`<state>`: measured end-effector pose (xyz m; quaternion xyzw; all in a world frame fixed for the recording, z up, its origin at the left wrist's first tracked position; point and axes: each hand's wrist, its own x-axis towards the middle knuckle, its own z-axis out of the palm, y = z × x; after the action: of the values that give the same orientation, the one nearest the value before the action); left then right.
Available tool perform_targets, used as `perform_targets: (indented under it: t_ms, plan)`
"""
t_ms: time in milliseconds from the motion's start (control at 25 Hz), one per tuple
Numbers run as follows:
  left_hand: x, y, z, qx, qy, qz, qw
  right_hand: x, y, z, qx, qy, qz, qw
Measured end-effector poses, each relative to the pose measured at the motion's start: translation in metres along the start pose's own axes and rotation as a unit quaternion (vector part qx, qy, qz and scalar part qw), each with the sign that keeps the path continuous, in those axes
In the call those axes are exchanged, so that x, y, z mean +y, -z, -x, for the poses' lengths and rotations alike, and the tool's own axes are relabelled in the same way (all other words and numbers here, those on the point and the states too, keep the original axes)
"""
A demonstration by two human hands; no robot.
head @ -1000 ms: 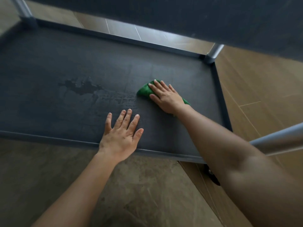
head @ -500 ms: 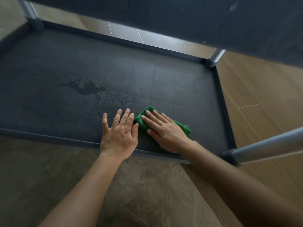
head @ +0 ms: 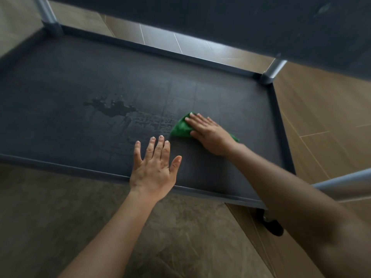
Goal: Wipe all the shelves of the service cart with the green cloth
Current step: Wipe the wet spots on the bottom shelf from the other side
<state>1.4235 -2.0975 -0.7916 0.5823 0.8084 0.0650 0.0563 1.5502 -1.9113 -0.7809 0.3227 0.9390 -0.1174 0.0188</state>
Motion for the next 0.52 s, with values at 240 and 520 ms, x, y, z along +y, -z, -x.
perform_targets:
  t_ms: [240,520]
  plan:
    - [-0.001,-0.002,-0.001,-0.002,0.004,0.003,1.000,0.028,0.014,-0.072,-0.016,-0.138,0.002,0.990]
    - [-0.001,-0.005,-0.002,0.008,0.011,-0.006,1.000,-0.021,-0.001,0.024,0.000,0.009,0.001,1.000]
